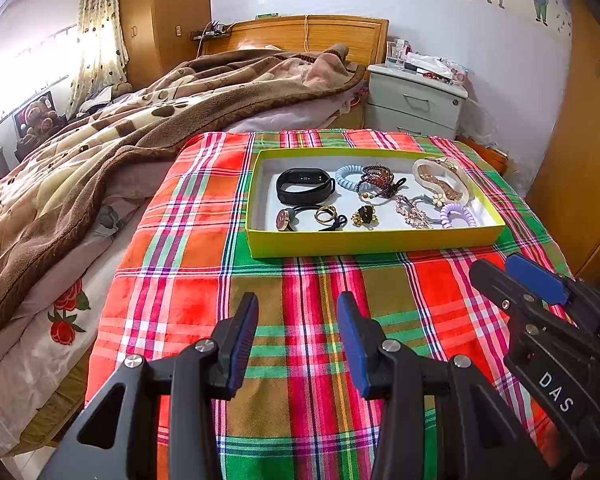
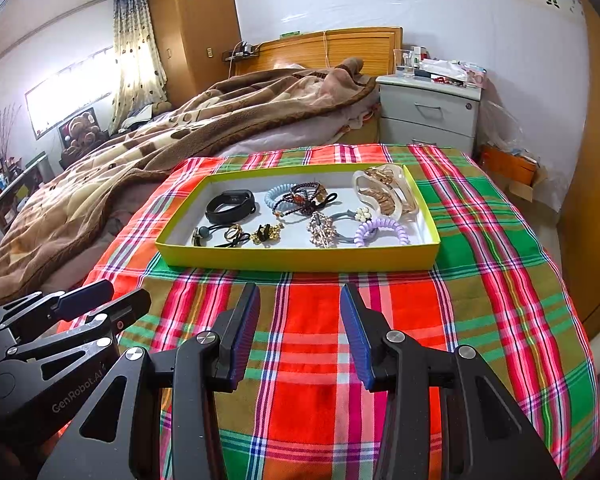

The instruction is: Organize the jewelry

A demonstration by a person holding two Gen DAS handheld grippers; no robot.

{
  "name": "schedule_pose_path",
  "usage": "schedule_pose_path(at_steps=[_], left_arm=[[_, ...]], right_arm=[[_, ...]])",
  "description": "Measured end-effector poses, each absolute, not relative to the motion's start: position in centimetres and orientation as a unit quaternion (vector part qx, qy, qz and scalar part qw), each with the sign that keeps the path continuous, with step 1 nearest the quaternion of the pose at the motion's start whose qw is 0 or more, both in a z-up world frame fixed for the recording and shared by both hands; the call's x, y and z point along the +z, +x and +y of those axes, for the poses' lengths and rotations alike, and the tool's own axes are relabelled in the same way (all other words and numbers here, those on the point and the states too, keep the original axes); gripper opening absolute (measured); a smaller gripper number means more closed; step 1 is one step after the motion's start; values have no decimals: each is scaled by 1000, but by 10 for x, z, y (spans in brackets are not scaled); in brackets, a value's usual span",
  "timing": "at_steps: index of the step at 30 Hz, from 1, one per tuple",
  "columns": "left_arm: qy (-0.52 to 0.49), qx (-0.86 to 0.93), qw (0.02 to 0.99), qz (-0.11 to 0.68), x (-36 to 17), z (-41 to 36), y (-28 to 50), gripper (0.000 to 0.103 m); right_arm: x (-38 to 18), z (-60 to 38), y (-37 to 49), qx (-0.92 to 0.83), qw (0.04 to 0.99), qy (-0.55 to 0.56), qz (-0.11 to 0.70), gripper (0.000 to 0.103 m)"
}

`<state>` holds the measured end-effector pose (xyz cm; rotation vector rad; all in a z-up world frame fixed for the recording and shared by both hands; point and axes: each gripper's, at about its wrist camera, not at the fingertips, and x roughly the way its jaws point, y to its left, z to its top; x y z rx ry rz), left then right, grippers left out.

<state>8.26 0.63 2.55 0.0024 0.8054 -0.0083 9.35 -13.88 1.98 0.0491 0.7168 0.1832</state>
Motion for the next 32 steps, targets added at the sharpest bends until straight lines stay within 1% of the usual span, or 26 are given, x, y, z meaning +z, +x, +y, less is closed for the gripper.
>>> schedule_pose_path(at_steps=[32], left_arm=[[-1,-6,918,397,22,8,84,43]], right_arm=[[21,-142,95,87,932,27,350,43]])
